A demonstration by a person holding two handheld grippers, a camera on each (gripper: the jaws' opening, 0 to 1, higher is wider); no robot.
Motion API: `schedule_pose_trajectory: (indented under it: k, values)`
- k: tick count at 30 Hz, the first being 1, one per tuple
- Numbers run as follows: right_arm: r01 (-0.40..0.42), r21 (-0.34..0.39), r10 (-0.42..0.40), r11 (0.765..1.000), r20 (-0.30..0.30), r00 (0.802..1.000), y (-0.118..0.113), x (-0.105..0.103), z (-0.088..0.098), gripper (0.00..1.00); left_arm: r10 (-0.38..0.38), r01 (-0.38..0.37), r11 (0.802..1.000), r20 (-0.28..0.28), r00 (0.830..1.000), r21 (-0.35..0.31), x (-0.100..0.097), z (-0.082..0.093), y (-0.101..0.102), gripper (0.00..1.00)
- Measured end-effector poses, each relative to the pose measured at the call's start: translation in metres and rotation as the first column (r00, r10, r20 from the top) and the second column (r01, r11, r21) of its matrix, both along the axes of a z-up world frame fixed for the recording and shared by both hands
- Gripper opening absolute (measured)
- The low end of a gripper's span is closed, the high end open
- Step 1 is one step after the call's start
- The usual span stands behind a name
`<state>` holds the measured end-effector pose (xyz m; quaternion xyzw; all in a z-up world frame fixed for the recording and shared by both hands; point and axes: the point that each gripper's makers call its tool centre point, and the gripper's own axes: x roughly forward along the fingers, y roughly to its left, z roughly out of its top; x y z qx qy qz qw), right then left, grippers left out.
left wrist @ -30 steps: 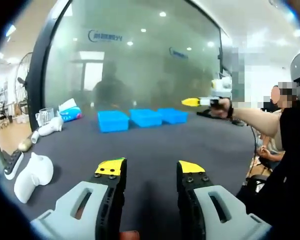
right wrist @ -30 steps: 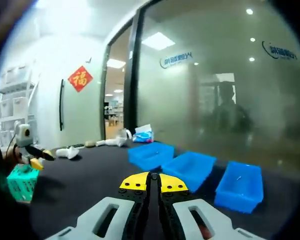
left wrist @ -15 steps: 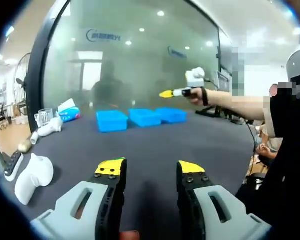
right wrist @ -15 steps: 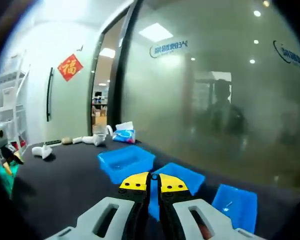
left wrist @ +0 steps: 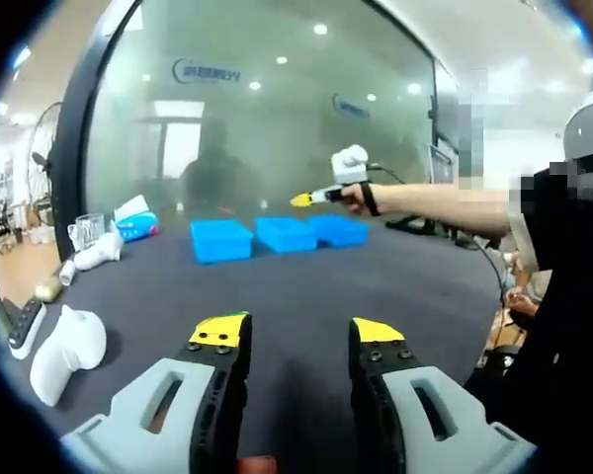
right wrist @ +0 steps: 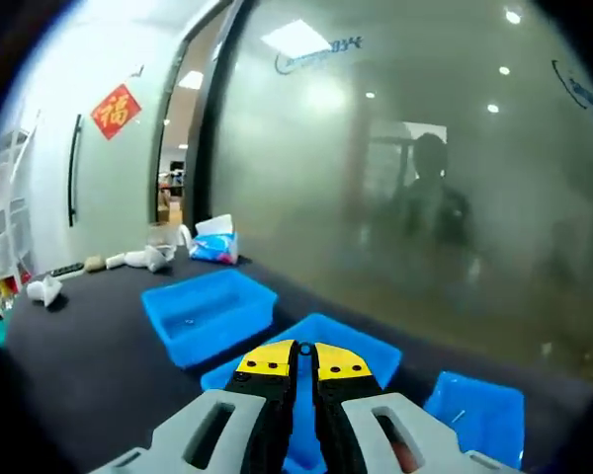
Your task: Sort the screws, nuts, and washers into the corresponding bins
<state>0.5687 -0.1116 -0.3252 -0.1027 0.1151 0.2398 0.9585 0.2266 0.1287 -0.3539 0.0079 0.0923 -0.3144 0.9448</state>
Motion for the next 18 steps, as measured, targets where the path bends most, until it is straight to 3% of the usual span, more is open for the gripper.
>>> schedule_pose_trajectory:
  k: [9, 16, 18]
  values:
    - [0.002, 0.035, -0.003, 0.999, 0.005, 1.000, 0.0037, -0.0002, 0.0028, 0.04, -0.004, 0.004, 1.000, 0.000, 1.000, 0.005, -0.0013, 0.0003, -0.0012, 0.38]
    - [-0.010, -0.002, 0.010, 1.000, 0.028, 1.000, 0.0068, -0.0059, 0.0020, 0.06, 0.000, 0.000, 1.000, 0.008, 1.000, 0.015, -0.0014, 0.0017, -0.0007, 0.38]
    - [-0.011, -0.011, 0.011, 1.000, 0.024, 1.000, 0.0063, -0.0074, -0.0004, 0.11, 0.004, -0.004, 1.000, 0.013, 1.000, 0.022, -0.0013, 0.0014, -0.0002, 0.38]
